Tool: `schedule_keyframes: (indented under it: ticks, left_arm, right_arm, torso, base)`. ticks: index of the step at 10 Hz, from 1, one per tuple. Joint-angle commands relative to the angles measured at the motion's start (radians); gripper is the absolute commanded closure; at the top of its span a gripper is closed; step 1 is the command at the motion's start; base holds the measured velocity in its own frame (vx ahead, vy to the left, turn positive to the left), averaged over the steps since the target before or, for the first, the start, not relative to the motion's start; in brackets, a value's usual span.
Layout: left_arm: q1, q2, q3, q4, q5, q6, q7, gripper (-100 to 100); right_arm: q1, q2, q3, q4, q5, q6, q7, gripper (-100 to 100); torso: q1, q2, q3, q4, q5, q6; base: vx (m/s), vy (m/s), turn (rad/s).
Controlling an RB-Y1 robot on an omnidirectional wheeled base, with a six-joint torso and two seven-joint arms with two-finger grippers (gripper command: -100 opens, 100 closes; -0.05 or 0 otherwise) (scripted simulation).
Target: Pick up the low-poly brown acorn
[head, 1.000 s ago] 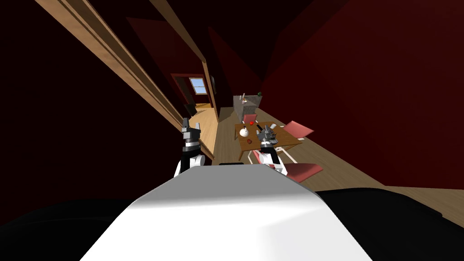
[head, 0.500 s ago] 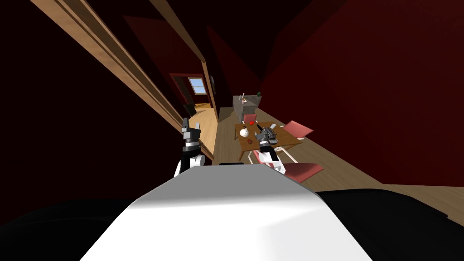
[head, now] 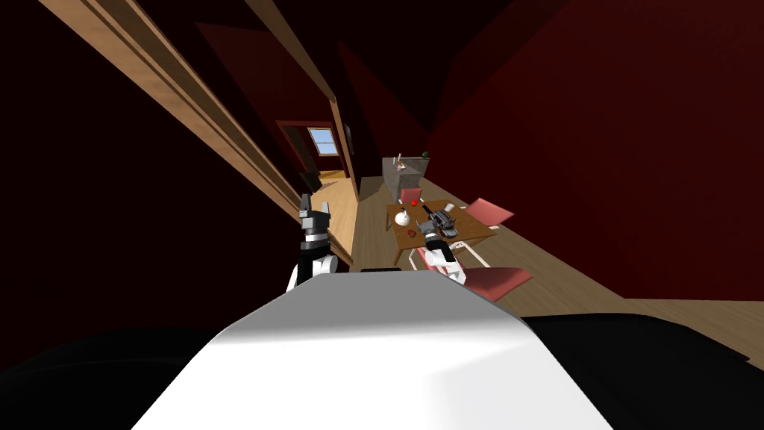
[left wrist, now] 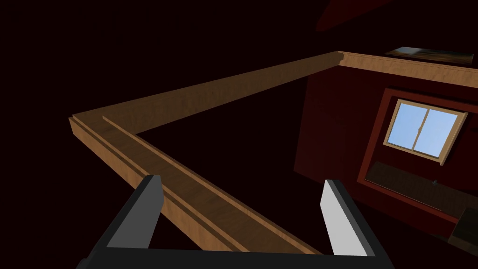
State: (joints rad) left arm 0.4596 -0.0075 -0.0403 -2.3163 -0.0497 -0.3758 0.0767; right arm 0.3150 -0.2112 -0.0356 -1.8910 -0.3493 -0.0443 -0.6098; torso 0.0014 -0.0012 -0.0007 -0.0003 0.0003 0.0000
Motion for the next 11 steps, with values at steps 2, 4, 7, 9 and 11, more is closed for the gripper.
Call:
schedule_keyframes:
  ticks: [2,4,7,9,11]
  left_arm:
    - [0.000,0.000,0.000,0.000,0.000,0.000,0.000,0]
    - [0.000,0.000,0.000,0.000,0.000,0.000,0.000,0]
    - [0.000,0.000,0.000,0.000,0.000,0.000,0.000,0]
    - [0.000,0.000,0.000,0.000,0.000,0.000,0.000,0]
    - [0.000,0.000,0.000,0.000,0.000,0.000,0.000,0]
  right_arm:
    - [-0.030,-0.020,-0.002,0.061,-0.059,0.060,-0.077,-100]
    - [-0.030,-0.020,-0.002,0.061,-0.059,0.060,-0.113,-100]
    - [-0.075,-0.038,0.000,0.149,-0.135,0.132,-0.204,-100]
    - [-0.098,-0.046,0.001,0.196,-0.173,0.169,-0.263,-100]
    - [-0.123,-0.054,0.001,0.238,-0.210,0.205,-0.320,-100]
  torso:
    - [0.000,0.000,0.000,0.000,0.000,0.000]
    - [-0.001,0.000,0.000,0.000,0.000,0.000]
    - [-0.001,0.000,0.000,0.000,0.000,0.000]
    - [-0.001,0.000,0.000,0.000,0.000,0.000]
    - [-0.001,0.000,0.000,0.000,0.000,0.000]
  base:
    - [0.014,0.020,-0.023]
    - [0.009,0.012,-0.010]
    - [0.012,0.014,-0.032]
    - [0.015,0.015,-0.028]
    - [0.013,0.012,-0.031]
